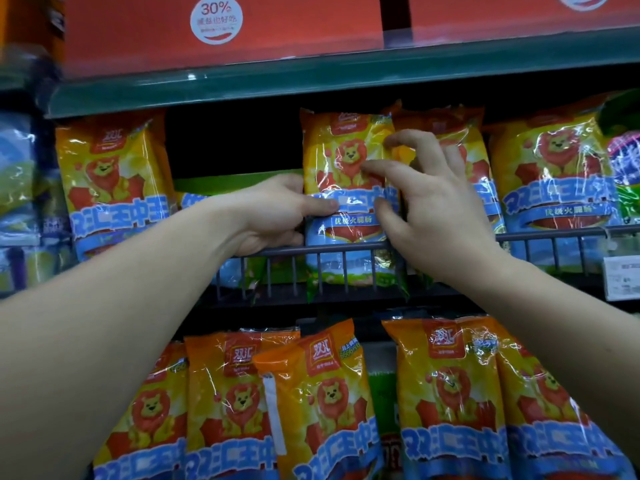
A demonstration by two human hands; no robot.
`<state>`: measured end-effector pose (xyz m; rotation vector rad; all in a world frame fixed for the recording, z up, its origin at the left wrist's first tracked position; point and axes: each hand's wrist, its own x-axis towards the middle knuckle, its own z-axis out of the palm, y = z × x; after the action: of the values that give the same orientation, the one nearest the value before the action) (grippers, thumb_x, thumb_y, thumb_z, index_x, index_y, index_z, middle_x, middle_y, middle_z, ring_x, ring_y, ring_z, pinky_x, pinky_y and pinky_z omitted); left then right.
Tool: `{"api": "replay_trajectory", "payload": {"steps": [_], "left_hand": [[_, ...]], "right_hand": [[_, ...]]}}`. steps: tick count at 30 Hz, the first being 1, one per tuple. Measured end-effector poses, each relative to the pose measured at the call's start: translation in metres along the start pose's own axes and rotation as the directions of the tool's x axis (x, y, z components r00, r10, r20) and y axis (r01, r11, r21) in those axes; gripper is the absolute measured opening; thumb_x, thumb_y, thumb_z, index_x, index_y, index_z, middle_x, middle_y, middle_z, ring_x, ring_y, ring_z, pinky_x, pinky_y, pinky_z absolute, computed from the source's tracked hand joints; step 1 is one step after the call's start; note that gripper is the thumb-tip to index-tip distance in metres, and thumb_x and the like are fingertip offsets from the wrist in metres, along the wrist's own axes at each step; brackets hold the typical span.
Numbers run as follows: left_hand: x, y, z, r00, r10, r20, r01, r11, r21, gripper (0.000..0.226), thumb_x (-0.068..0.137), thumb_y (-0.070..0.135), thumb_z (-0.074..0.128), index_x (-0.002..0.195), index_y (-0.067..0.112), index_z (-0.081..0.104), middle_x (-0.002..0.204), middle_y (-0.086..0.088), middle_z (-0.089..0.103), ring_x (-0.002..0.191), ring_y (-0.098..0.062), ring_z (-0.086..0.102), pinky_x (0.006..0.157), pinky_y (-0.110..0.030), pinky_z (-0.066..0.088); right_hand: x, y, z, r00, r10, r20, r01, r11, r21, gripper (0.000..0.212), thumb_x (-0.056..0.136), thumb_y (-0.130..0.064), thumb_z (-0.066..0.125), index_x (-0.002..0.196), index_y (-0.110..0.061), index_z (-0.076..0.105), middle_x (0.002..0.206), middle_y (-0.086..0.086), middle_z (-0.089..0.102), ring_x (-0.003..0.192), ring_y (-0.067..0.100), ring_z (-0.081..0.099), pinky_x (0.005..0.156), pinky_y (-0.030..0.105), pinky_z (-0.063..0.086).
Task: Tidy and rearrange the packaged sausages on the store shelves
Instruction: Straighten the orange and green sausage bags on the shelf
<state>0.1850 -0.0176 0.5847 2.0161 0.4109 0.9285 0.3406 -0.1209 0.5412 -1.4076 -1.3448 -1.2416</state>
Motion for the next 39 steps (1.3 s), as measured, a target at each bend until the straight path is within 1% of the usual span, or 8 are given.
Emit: {"api": "replay_trajectory", "payload": {"steps": [3, 8, 14, 20, 24, 30, 35, 39], "left_hand": [[0.002, 0.000, -0.001, 0.999, -0.015, -0.037, 0.016, 1.000, 0.025, 0.028, 0.093, 0.016, 0.065, 0.116, 0.005, 0.055, 0.099, -0.012, 0.075, 0.084, -0.021, 0.075, 0.062, -0.033, 0.062], [0.003, -0.001, -0.002, 0.999, -0.023, -0.028, 0.023, 0.999, -0.024, 0.041, 0.092, 0.016, 0.065, 0.126, 0.000, 0.049, 0.109, -0.017, 0.072, 0.094, -0.027, 0.074, 0.080, -0.046, 0.060], [0.000, -0.001, -0.003, 0.999, -0.049, 0.002, 0.049, 0.998, -0.039, 0.042, 0.093, 0.014, 0.063, 0.128, -0.002, 0.047, 0.113, -0.020, 0.069, 0.097, -0.028, 0.072, 0.077, -0.045, 0.061], [-0.001, -0.002, -0.002, 0.998, -0.033, -0.050, 0.043, 0.978, 0.205, 0.035, 0.094, 0.034, 0.064, 0.117, 0.009, 0.059, 0.102, -0.008, 0.075, 0.092, -0.021, 0.073, 0.087, -0.041, 0.059], [-0.010, 0.001, -0.004, 0.965, 0.161, -0.207, 0.000, 0.789, 0.615, 0.037, 0.088, 0.051, 0.065, 0.094, 0.015, 0.066, 0.082, 0.000, 0.073, 0.078, -0.020, 0.071, 0.078, -0.038, 0.060], [-0.038, 0.005, -0.034, 0.806, 0.552, -0.214, -0.216, 0.611, 0.761, 0.027, 0.089, 0.033, 0.068, 0.111, 0.020, 0.058, 0.089, 0.008, 0.064, 0.078, -0.005, 0.062, 0.070, -0.024, 0.051], [-0.050, -0.007, -0.078, 0.846, 0.505, -0.170, -0.113, 0.482, 0.869, 0.038, 0.087, 0.030, 0.070, 0.122, 0.018, 0.058, 0.108, 0.003, 0.064, 0.102, -0.016, 0.060, 0.088, -0.028, 0.046], [-0.059, -0.010, -0.093, 0.825, 0.565, -0.016, -0.194, 0.310, 0.931, 0.036, 0.090, 0.023, 0.066, 0.124, 0.012, 0.059, 0.119, -0.004, 0.063, 0.112, -0.020, 0.057, 0.094, -0.029, 0.044]], "right_hand": [[0.002, -0.001, 0.000, 0.998, 0.036, 0.058, -0.034, 0.999, -0.039, 0.044, 0.095, -0.031, 0.054, 0.139, -0.036, 0.051, 0.151, -0.009, 0.034, 0.135, 0.024, 0.025, 0.104, 0.048, 0.032], [0.001, -0.004, -0.001, 0.995, 0.071, 0.069, -0.066, 0.996, -0.062, 0.043, 0.096, -0.034, 0.050, 0.139, -0.040, 0.049, 0.150, -0.011, 0.035, 0.137, 0.024, 0.024, 0.104, 0.048, 0.028], [0.000, -0.004, 0.001, 0.995, 0.082, 0.064, -0.078, 0.995, -0.061, 0.043, 0.096, -0.034, 0.050, 0.139, -0.039, 0.050, 0.149, -0.010, 0.037, 0.136, 0.024, 0.025, 0.103, 0.047, 0.028], [0.000, -0.005, 0.000, 0.992, 0.090, 0.086, -0.082, 0.993, -0.090, 0.045, 0.095, -0.030, 0.049, 0.139, -0.036, 0.050, 0.155, -0.014, 0.031, 0.141, 0.023, 0.021, 0.105, 0.049, 0.026], [0.000, -0.006, -0.001, 0.989, 0.096, 0.112, -0.085, 0.991, -0.105, 0.044, 0.098, -0.032, 0.046, 0.141, -0.037, 0.048, 0.157, -0.016, 0.029, 0.141, 0.022, 0.020, 0.107, 0.047, 0.023], [-0.002, -0.006, -0.001, 0.990, 0.093, 0.108, -0.081, 0.991, -0.105, 0.043, 0.098, -0.031, 0.047, 0.140, -0.035, 0.050, 0.156, -0.013, 0.032, 0.140, 0.026, 0.023, 0.107, 0.049, 0.025], [-0.001, -0.008, 0.000, 0.992, 0.089, 0.086, -0.080, 0.992, -0.102, 0.041, 0.096, -0.030, 0.049, 0.137, -0.033, 0.053, 0.154, -0.011, 0.036, 0.138, 0.027, 0.026, 0.104, 0.050, 0.028], [-0.001, -0.011, 0.000, 0.996, 0.077, 0.036, -0.073, 0.991, -0.109, 0.038, 0.094, -0.027, 0.054, 0.132, -0.028, 0.059, 0.148, -0.005, 0.045, 0.135, 0.029, 0.031, 0.102, 0.050, 0.031]]}}
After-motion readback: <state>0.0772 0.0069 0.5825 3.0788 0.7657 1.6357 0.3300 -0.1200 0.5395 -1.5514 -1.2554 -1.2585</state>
